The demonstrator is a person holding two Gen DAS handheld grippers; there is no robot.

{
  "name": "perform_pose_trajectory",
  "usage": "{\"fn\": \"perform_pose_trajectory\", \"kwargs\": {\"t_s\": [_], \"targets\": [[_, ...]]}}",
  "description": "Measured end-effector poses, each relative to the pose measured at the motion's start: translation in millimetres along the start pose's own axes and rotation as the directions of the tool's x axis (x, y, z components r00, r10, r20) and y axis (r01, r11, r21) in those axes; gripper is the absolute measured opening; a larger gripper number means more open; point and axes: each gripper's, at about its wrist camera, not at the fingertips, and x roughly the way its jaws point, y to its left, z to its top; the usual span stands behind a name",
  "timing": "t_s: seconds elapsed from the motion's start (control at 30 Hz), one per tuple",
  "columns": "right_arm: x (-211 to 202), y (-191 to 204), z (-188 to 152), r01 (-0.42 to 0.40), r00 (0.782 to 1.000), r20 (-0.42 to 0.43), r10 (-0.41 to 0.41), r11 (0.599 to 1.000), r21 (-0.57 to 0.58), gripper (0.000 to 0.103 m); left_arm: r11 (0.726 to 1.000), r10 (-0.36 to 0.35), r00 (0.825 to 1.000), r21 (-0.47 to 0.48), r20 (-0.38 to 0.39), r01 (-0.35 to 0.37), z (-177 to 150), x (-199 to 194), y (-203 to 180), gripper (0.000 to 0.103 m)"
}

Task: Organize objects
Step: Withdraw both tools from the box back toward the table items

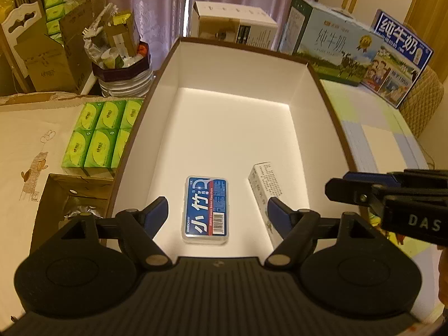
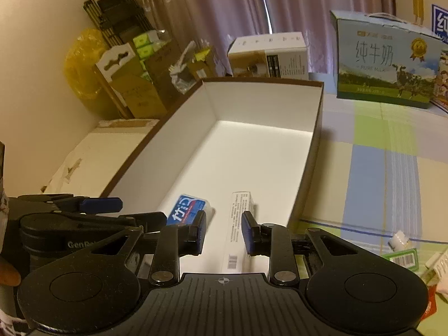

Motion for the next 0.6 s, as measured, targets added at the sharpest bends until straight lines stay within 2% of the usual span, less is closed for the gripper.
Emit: {"fn": "perform_pose_trajectory", "kwargs": {"t_s": [0.07,0.3,0.43,0.6], "targets": [[-10,1,-4,-0.002,1.0,0.01,0.002,1.0,-0.007,0.028,1.0,-0.006,1.0,-0.004,0.012,0.006,-2,-8,-2,0.078],[-40,2,-24,0.003,0.999,0.049,-0.003,1.0,-0.002,0.045,0.999,-0.034,0.997,0.008,0.072,0.034,-11,-37,-14,0.086],[-55,0,-38,0.013,0.998,0.064,-0.014,1.0,0.014,0.052,0.998,-0.053,0.995,0.025,0.088,0.051,-18,-47,-23,0.086],[-70,-5,-51,0.025,0.997,0.074,-0.029,0.999,0.047,0.055,0.997,-0.068,0.994,0.035,0.089,0.065,-28,-55,-32,0.087]]}}
